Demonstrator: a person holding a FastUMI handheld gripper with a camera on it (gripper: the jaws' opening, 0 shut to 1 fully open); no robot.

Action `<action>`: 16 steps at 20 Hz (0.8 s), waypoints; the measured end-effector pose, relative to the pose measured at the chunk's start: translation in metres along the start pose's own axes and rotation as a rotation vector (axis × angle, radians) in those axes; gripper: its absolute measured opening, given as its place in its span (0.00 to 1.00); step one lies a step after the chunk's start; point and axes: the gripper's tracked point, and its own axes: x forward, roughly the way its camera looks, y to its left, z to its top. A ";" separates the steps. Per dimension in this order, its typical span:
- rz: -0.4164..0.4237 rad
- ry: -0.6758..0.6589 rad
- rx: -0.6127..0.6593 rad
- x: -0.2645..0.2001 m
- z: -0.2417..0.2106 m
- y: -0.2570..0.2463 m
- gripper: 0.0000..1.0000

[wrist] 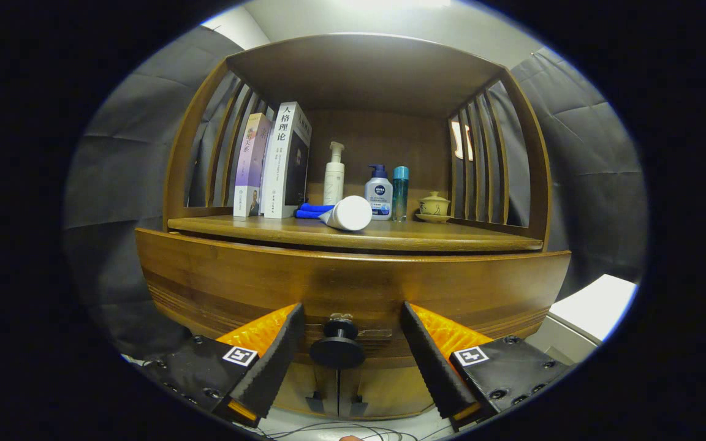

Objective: Pull open the drawer, take out the items inside it, and place them on the countertop above the cabinet.

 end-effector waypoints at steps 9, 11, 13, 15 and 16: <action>-0.004 -0.001 0.003 0.027 0.003 0.001 1.00; -0.004 0.007 0.008 0.036 0.004 0.001 1.00; -0.012 0.003 0.015 0.042 0.006 0.002 1.00; -0.016 -0.012 0.023 0.042 0.007 0.005 0.99; -0.018 -0.019 0.015 0.041 0.006 0.008 0.98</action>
